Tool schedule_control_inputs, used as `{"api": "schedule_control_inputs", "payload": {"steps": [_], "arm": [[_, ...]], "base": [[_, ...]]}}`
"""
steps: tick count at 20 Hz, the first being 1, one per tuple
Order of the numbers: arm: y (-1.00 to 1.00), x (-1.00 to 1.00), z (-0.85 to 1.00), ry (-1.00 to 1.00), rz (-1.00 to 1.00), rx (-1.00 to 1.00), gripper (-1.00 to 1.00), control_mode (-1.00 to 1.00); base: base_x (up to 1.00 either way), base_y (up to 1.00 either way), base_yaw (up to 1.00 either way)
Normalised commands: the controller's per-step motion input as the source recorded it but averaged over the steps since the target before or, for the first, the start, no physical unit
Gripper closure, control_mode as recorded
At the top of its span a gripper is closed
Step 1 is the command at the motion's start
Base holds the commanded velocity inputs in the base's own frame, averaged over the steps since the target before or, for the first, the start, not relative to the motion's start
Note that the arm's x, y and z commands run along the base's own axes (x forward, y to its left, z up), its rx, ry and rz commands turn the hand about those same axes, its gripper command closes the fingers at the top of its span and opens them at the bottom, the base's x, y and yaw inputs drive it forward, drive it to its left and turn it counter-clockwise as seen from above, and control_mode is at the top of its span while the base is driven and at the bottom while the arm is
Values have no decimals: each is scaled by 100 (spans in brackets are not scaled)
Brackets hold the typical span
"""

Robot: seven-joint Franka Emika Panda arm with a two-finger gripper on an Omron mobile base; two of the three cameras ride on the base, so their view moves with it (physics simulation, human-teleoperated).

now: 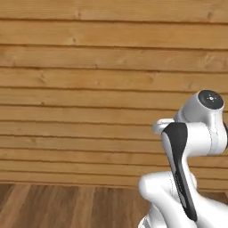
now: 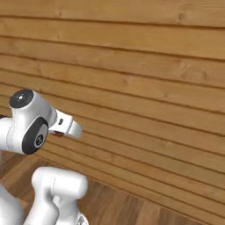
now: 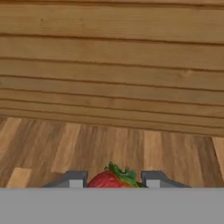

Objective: Take the strawberry from the fridge and place it on top of the pancake, located on the dining counter.

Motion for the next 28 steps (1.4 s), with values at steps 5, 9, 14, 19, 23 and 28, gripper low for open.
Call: {"api": "schedule_control_inputs", "payload": {"steps": [5, 9, 14, 19, 23, 28], "arm": [[0, 0, 0, 0, 0, 0, 100, 100], [0, 0, 0, 0, 0, 0, 100, 100], [0, 0, 0, 0, 0, 0, 100, 100], [0, 0, 0, 0, 0, 0, 100, 100], [0, 0, 0, 0, 0, 0, 100, 100], [0, 0, 0, 0, 0, 0, 100, 100]], "base": [[36, 2, 93], [41, -1, 92], [15, 24, 70], [26, 49, 48], [18, 17, 46], [9, 35, 50]]}}
